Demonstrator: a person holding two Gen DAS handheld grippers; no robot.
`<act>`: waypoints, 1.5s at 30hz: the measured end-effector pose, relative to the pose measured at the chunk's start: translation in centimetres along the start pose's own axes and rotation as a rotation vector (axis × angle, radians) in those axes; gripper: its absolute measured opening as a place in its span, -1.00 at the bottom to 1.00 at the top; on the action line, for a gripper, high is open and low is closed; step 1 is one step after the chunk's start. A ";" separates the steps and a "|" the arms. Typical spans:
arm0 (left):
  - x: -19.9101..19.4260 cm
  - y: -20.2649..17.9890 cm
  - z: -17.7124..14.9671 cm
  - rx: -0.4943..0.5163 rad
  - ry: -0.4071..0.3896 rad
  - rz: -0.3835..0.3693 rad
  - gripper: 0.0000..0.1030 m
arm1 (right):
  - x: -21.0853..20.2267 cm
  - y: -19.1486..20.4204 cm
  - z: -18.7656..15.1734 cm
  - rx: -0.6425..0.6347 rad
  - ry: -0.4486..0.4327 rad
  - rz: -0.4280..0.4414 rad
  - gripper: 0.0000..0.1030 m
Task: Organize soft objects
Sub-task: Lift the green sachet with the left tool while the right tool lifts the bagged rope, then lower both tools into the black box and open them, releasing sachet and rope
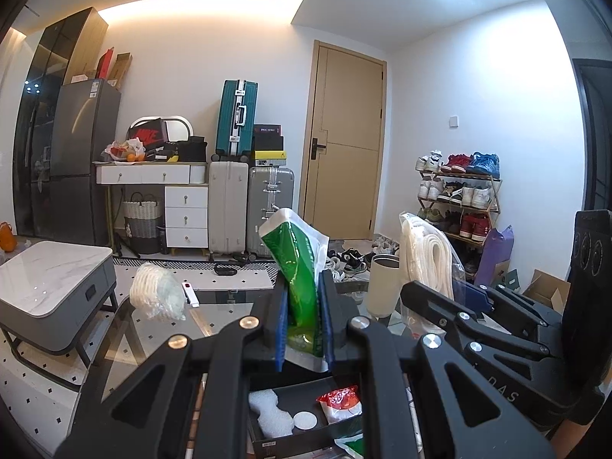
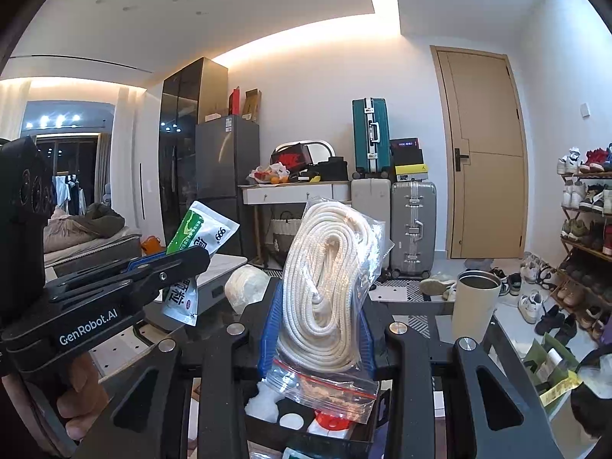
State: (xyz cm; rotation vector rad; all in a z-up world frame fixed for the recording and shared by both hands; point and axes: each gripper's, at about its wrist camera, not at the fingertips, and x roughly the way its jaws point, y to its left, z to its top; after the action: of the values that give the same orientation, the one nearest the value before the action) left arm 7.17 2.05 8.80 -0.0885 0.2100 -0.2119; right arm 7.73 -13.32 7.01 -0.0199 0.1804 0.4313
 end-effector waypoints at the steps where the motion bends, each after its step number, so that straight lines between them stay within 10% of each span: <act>1: 0.3 0.0 0.0 -0.004 0.006 0.001 -0.74 | 0.2 0.0 0.0 -0.002 0.001 -0.007 -0.35; 28: 9.1 1.7 -7.2 -0.059 0.301 0.067 -0.75 | 10.6 -4.0 -5.0 0.136 0.344 0.030 -0.35; 45: 9.4 -0.5 -9.8 -0.018 0.474 0.053 -0.75 | 12.4 -3.8 -8.3 0.011 0.564 0.043 -0.35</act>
State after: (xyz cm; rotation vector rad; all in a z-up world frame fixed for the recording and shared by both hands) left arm 13.96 -1.14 -2.51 -0.0495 0.6852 -0.1758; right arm 19.01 -12.13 -3.45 -0.1278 0.7393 0.4602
